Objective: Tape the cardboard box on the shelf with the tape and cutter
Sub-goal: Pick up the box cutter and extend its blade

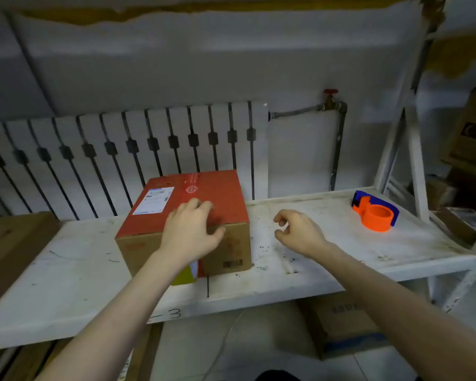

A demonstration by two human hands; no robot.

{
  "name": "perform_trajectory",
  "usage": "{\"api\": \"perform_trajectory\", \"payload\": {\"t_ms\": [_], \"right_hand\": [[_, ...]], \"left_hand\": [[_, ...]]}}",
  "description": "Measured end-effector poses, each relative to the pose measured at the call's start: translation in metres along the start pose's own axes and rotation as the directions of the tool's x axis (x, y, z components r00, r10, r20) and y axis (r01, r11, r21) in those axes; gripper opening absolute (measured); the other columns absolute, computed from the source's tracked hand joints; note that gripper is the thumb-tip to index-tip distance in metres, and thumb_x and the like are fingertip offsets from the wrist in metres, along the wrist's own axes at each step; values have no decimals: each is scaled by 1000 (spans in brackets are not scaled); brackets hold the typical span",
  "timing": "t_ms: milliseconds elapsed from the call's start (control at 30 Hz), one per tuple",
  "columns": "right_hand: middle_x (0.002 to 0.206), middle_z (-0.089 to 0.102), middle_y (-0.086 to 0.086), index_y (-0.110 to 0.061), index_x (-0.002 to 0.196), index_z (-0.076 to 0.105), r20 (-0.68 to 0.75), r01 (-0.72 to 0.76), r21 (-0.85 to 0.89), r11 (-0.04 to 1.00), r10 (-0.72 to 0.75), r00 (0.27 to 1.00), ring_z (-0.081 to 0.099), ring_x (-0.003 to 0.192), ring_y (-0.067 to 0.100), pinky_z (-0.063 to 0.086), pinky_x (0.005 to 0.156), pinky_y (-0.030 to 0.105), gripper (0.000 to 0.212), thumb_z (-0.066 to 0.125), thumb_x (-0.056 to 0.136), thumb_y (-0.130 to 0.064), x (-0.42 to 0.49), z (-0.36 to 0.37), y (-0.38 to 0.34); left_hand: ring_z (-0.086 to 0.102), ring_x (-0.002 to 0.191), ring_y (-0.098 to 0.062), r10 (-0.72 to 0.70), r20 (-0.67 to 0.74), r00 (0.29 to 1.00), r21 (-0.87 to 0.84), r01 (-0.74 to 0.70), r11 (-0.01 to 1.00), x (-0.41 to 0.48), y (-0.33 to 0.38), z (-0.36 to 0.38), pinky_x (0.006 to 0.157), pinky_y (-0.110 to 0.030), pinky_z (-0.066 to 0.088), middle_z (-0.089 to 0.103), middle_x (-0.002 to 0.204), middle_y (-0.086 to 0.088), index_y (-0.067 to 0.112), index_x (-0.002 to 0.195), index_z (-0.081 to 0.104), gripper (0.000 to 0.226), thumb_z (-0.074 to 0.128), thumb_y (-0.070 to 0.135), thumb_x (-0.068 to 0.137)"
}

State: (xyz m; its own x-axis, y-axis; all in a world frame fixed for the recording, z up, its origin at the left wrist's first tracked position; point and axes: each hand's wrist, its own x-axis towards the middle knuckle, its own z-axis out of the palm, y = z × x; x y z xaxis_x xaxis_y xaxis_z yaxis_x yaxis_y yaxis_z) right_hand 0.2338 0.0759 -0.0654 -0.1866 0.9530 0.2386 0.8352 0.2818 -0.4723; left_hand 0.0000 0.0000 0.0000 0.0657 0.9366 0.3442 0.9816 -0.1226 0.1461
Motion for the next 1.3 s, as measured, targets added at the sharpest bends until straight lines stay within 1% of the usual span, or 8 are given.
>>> {"api": "perform_trajectory", "payload": {"t_ms": [200,333,500,633,800,1067,1200,1300], "right_hand": [[82,64,-12,-25,88,63,32,58,34,998,-59,998,61,67,10,54,61,34,11,53,88,-27,4,17,-6],[55,49,-7,-20,63,51,-67,172,73,982,-167,984,48,53,14,40,52,30,34,48,94,-34,0,23,-29],[83,60,-7,-20,95,58,-190,256,137,957,-228,955,58,73,12,48,61,28,7,54,89,-21,-6,32,-45],[100,64,-1,-18,103,58,-273,23,118,993,11,962,61,82,19,51,63,33,18,45,91,-16,8,41,-16],[133,44,14,-8,131,40,-8,-365,-251,897,375,927,43,119,32,42,92,43,42,44,91,-18,20,48,56],[89,56,9,-9,94,51,100,-435,-277,857,476,874,54,77,25,44,60,32,15,57,85,-19,36,55,94],[64,46,3,-13,67,40,182,-483,-102,870,494,850,46,55,15,34,45,24,26,59,83,-20,36,56,92],[73,43,5,-8,83,40,237,-569,313,760,518,822,51,54,16,38,42,22,14,54,87,-7,27,50,79]], "left_hand": [[51,110,-27,-70,-13,997,2,70,998,-3,-10,18,91,-40,45,55,118,-4,21,115,54,44,56,46,79],[51,109,-28,-127,-50,991,-39,125,991,-6,-14,18,88,-40,45,55,115,-6,19,114,56,40,58,40,80],[49,111,-29,-185,-71,980,-61,181,982,-9,-20,20,84,-41,49,55,115,-7,17,115,56,39,58,35,80],[48,111,-29,-122,-49,991,-76,118,990,-2,-5,26,86,-40,47,55,115,-7,17,113,57,36,58,33,81],[48,108,-29,-20,-29,999,-48,19,999,13,21,40,85,-40,47,54,114,-7,17,113,57,37,57,33,81],[50,105,-29,0,-3,1000,38,0,999,29,30,57,81,-40,44,57,109,-6,18,112,58,35,55,35,81],[51,103,-29,5,-19,1000,43,-4,999,31,31,59,81,-39,43,58,107,-5,19,109,60,32,53,36,83],[52,101,-30,10,-41,999,24,-9,1000,32,34,59,80,-40,44,59,105,-6,18,107,62,31,51,36,85]]}}
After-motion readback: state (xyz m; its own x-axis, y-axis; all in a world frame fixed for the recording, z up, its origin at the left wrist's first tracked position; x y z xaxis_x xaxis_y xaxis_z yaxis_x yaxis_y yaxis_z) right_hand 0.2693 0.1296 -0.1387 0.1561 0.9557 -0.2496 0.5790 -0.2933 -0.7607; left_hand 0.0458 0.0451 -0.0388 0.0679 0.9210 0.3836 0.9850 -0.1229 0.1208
